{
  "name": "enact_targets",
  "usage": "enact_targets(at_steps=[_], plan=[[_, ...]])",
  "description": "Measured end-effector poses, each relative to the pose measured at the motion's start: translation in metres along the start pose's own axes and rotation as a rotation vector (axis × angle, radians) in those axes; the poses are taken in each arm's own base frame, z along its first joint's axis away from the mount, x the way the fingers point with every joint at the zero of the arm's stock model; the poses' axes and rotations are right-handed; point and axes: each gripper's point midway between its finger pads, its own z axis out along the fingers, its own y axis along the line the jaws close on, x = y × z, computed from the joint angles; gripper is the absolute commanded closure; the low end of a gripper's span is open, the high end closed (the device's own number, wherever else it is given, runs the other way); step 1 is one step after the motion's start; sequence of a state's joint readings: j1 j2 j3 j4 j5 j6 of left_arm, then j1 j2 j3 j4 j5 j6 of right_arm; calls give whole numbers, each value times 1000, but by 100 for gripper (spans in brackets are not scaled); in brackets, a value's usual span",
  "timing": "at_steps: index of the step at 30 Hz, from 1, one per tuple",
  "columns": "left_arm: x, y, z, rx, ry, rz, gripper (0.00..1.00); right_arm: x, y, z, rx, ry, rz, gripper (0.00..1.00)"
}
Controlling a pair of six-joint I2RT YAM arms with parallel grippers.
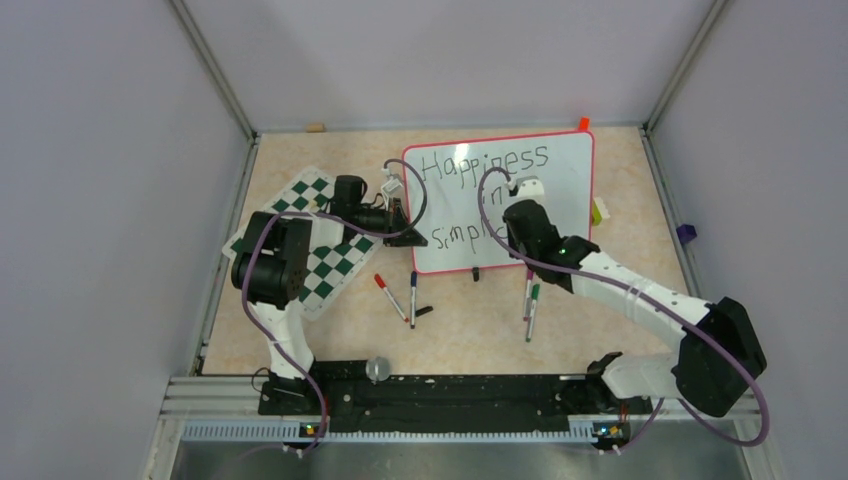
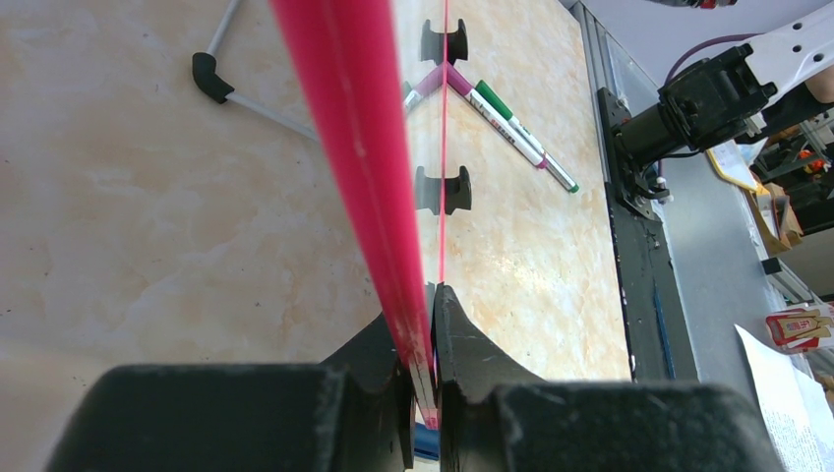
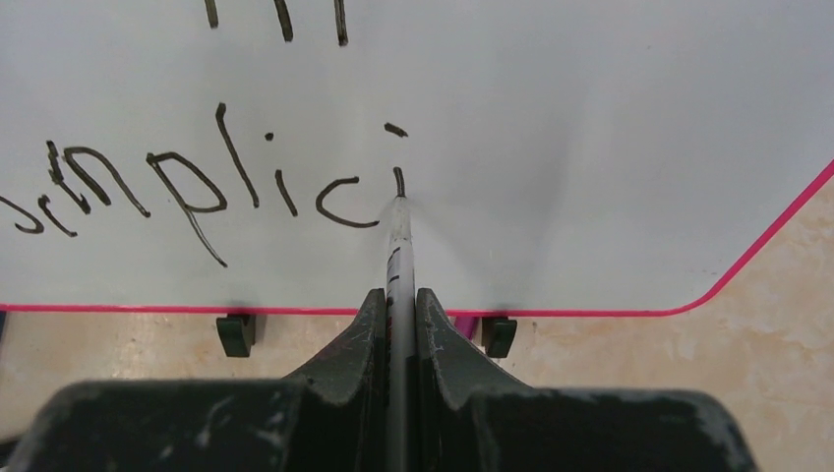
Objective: Write a sentence on the whiteboard
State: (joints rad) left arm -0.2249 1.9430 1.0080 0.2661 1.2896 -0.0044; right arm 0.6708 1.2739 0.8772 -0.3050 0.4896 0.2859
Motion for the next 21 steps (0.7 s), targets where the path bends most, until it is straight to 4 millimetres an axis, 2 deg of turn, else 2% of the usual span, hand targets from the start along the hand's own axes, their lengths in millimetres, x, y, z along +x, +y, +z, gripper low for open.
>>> enact_targets(at_steps=[5, 11, 16, 21], plan=[[0, 0, 0, 0, 0, -1, 100, 18, -1, -1, -12, 43, -9, 100], [0, 0, 0, 1, 0, 1, 100, 19, -1, -4, -19, 52, -9, 100], [0, 0, 0, 1, 0, 1, 100, 8, -4, -15, -27, 20, 7, 100], [0, 0, 0, 1, 0, 1, 100, -12, -6, -22, -33, -27, 33, 100]])
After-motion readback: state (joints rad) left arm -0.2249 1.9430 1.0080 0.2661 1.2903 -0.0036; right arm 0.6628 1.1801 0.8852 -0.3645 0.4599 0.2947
